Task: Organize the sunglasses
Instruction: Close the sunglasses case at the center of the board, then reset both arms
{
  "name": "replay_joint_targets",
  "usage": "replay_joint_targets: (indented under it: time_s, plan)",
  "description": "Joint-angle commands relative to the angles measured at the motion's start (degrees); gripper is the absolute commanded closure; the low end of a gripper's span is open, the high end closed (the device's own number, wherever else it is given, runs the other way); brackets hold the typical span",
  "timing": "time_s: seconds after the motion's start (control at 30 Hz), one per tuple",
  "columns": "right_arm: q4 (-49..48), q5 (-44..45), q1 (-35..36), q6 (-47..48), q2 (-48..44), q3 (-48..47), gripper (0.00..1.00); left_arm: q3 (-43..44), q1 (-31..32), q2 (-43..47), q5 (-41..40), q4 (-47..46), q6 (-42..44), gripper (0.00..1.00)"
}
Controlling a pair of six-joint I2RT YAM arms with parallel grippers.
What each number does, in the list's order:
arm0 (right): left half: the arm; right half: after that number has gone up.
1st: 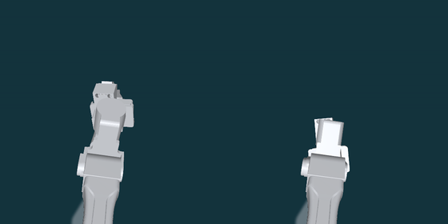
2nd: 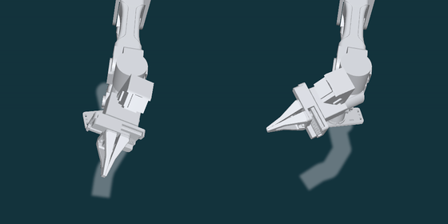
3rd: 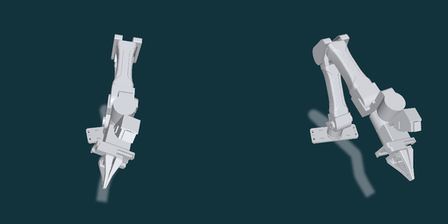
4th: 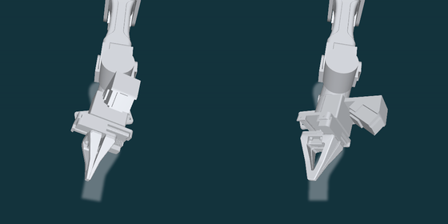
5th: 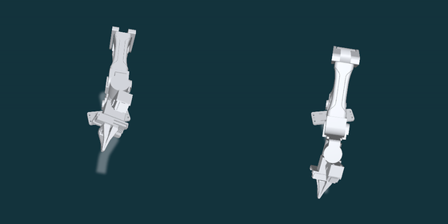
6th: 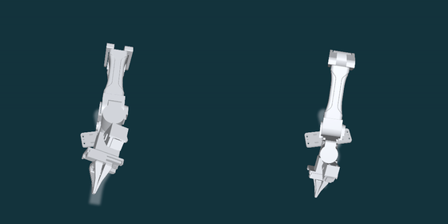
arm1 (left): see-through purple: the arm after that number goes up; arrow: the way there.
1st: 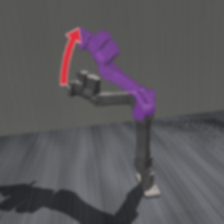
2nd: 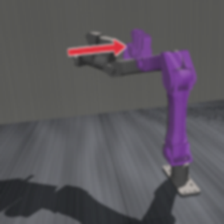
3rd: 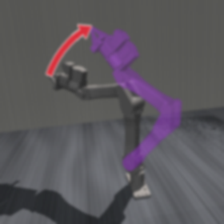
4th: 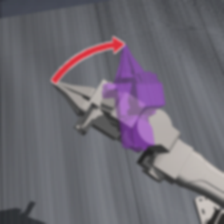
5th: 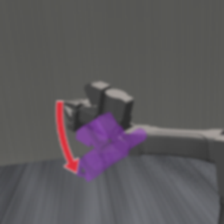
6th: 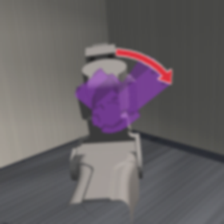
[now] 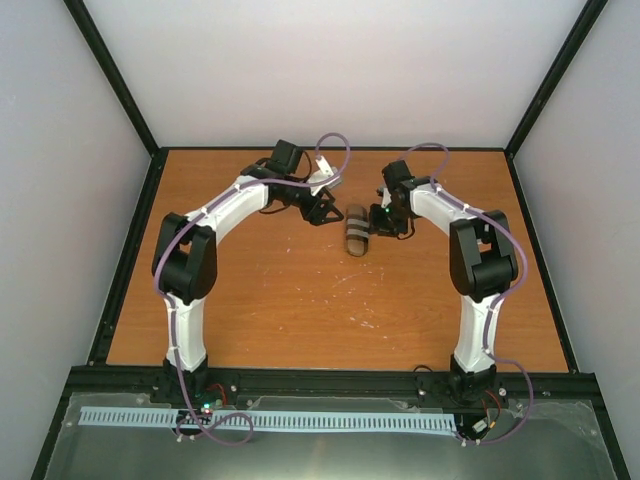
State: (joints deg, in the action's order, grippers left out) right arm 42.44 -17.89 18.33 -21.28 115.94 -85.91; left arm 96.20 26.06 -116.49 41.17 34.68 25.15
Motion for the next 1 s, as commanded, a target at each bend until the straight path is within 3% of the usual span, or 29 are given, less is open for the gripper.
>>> replay_joint_targets:
  time_s: [0.0, 0.07, 0.1, 0.13, 0.17, 0.33, 0.57, 0.8, 0.97]
  plan:
    - [3.4, 7.9, -0.7, 0.4, -3.3, 1.0, 0.74, 1.3, -1.1, 1.9, -0.1, -0.2, -0.4, 0.28]
    - [4.2, 9.9, -1.0, -0.1, -4.3, 1.0, 0.72, 1.5, -1.9, 2.1, -0.2, 0.5, -1.2, 0.25]
    - [4.4, 10.9, -1.3, -0.4, -5.1, 1.1, 0.71, 1.5, -2.6, 2.2, -0.1, 0.7, -2.0, 0.10]
    - [4.6, 12.1, -1.6, -1.1, -5.9, 1.5, 0.71, 1.3, -3.3, 2.4, 0.0, 0.7, -2.8, 0.02]
    - [4.1, 13.0, -2.2, -1.7, -6.9, 2.6, 0.70, 0.5, -4.6, 3.1, -0.2, 0.4, -4.5, 0.01]
    - [0.0, 14.0, -7.5, -5.0, -14.2, 10.3, 0.63, -4.7, -8.4, 7.0, -5.8, -1.5, -8.9, 0.00]
    - [1.3, 15.0, -14.6, -3.8, -19.9, 15.0, 0.58, -12.2, -13.0, 13.5, -10.1, 2.9, -2.4, 0.00]
    - [-0.8, 14.3, -16.5, -5.5, -24.8, 19.4, 0.58, -11.9, -14.4, 12.0, -11.8, 13.1, 8.4, 0.00]
    - [-3.6, 9.2, -17.4, -6.2, -27.2, 22.3, 0.57, -7.3, -14.6, 9.7, -15.5, 17.3, 8.7, 0.00]
